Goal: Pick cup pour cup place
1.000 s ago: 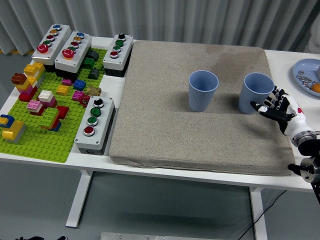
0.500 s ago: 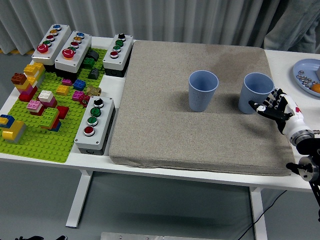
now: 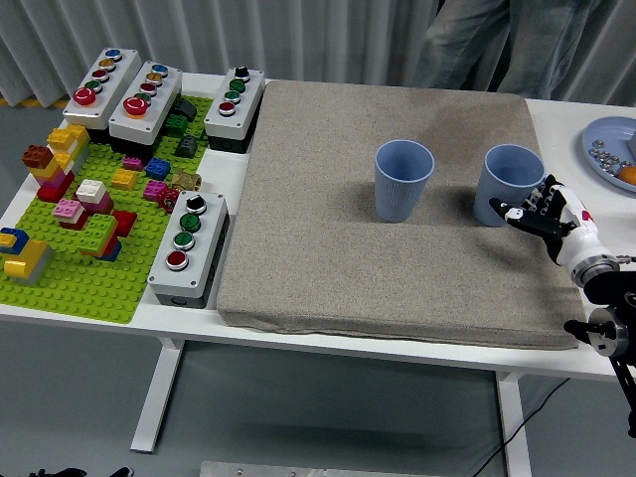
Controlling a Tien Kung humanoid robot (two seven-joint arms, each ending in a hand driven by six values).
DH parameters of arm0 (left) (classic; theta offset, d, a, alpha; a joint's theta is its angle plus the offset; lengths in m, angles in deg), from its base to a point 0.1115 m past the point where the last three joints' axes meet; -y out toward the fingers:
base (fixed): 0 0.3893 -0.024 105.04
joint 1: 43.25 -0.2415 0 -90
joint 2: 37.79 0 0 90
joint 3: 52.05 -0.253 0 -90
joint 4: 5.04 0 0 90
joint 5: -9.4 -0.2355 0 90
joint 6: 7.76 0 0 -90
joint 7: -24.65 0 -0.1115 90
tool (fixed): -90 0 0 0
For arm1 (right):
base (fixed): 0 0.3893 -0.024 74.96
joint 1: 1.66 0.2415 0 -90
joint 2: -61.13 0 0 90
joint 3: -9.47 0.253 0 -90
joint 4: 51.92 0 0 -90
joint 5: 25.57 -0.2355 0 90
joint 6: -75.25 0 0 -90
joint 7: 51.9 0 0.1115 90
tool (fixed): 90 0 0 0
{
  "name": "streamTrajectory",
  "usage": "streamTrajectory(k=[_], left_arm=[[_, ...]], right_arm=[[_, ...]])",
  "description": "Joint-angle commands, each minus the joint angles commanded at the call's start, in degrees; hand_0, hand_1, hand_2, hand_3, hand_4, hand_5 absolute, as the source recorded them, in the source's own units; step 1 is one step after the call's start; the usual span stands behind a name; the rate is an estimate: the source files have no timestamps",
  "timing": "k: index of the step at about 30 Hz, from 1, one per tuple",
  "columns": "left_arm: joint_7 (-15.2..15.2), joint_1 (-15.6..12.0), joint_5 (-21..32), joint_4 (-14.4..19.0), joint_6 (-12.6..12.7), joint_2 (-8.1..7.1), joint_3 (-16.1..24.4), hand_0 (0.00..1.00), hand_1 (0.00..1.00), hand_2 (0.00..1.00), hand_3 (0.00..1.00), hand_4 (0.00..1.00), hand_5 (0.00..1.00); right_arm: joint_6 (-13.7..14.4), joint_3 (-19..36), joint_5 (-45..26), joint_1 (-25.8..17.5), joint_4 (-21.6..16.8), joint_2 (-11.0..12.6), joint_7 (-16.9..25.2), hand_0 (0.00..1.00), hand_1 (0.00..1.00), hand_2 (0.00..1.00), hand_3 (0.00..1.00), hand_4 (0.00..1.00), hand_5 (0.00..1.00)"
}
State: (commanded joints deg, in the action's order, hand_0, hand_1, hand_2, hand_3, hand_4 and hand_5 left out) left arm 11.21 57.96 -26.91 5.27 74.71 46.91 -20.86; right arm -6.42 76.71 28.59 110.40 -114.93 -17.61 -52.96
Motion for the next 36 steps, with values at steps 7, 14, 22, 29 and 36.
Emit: streamTrajectory(k=[7, 14, 22, 29, 36], left_arm=[[0.0, 0.0, 0.0, 0.0, 0.0, -0.02, -0.2, 0.777, 0.762, 0.816, 0.646, 0.505, 0.998], [0.0, -0.1, 0.1, 0.0, 0.0, -0.07, -0.3, 0.777, 0.762, 0.816, 0.646, 0.504, 0.998], [0.0, 0.0, 0.2, 0.0, 0.0, -0.08, -0.3, 0.777, 0.762, 0.816, 0.646, 0.505, 0.998], [0.1, 0.2, 0.3, 0.0, 0.0, -0.08, -0.3, 0.776, 0.762, 0.816, 0.646, 0.505, 0.998], [0.1, 0.2, 0.3, 0.0, 0.0, -0.07, -0.3, 0.776, 0.762, 0.816, 0.646, 0.506, 0.998]], right_arm=[[0.0, -0.6, -0.2, 0.8, 0.8, -0.5, 0.0, 0.968, 0.901, 0.977, 0.916, 0.827, 0.225], [0.0, -0.9, -0.2, 1.4, 1.2, -0.8, 0.0, 0.967, 0.900, 0.977, 0.915, 0.826, 0.227], [-0.1, -1.2, -0.4, 1.9, 1.8, -1.1, 0.0, 0.968, 0.899, 0.975, 0.912, 0.825, 0.228], [-0.1, -1.1, -0.6, 2.2, 2.3, -1.3, 0.0, 0.968, 0.899, 0.974, 0.910, 0.824, 0.228], [-0.2, -1.1, -0.7, 2.8, 2.9, -1.5, 0.0, 0.967, 0.898, 0.974, 0.909, 0.824, 0.228]])
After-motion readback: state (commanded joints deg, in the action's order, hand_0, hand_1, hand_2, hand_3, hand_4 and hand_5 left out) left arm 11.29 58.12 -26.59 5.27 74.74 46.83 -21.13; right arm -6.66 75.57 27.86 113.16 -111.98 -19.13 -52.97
